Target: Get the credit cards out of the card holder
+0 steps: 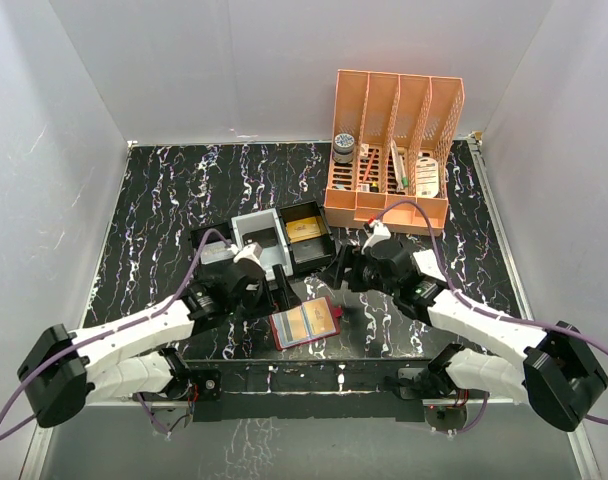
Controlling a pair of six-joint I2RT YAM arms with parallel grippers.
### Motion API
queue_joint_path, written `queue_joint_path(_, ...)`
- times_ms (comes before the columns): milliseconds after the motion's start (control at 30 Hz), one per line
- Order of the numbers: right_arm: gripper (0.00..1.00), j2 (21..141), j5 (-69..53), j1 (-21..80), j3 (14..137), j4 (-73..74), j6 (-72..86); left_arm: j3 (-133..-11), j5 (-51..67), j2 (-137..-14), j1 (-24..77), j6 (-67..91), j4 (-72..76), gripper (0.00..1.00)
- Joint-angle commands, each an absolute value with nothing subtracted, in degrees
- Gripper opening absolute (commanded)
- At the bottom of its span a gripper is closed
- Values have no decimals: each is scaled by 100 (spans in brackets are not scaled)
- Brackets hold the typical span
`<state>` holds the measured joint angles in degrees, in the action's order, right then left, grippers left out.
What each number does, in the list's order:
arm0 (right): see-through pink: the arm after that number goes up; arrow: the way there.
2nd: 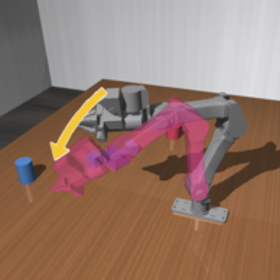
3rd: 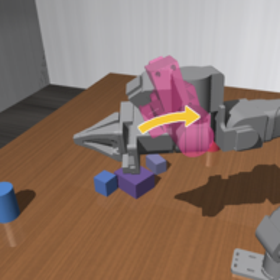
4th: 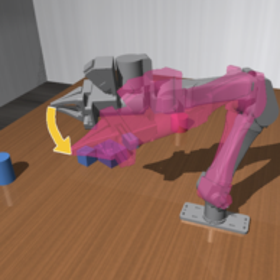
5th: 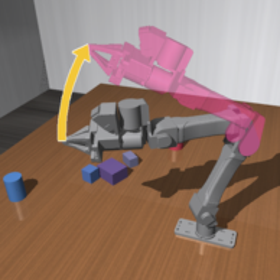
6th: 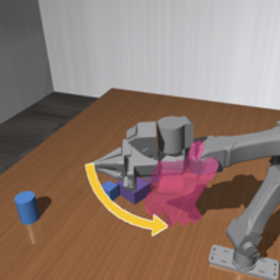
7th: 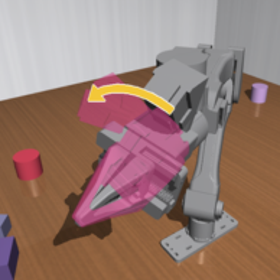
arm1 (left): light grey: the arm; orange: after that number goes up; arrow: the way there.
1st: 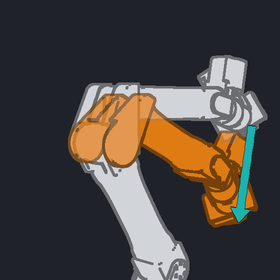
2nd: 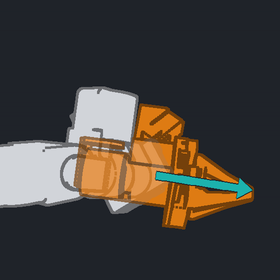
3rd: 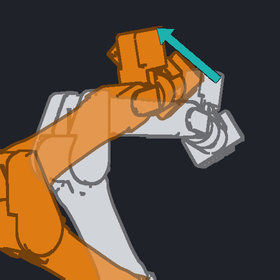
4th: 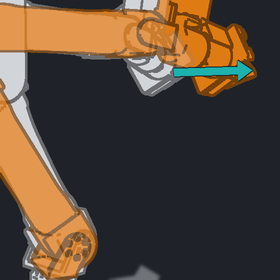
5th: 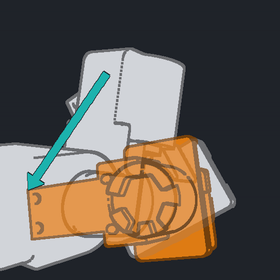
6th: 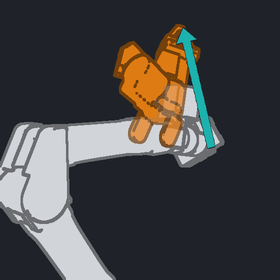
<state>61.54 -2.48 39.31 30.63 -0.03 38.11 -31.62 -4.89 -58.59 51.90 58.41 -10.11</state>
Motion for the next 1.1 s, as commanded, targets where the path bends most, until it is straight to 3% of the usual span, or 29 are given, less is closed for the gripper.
queue_joint_path(0,64,6116,-1381,3946,2802,-481,4846,-3500,185,-6319,5168,5540,-493,90)
queue_joint_path(100,47,6318,-1577,3945,2868,-441,4979,-3532,431,-6598,5173,5534,-218,85)
queue_joint_path(233,32,6751,-1768,3945,3083,-176,4914,-3451,638,-6850,5168,5653,211,82)
queue_joint_path(533,24,7543,-1745,3946,3325,386,4913,-3358,919,-7236,5170,5881,536,74)
queue_joint_path(800,23,7655,-1473,3946,3261,537,4914,-3440,1099,-7498,5168,5869,656,70)
queue_joint_path(1067,16,7860,-1520,3944,3138,345,4788,-3594,1216,-7917,5170,5915,694,64)
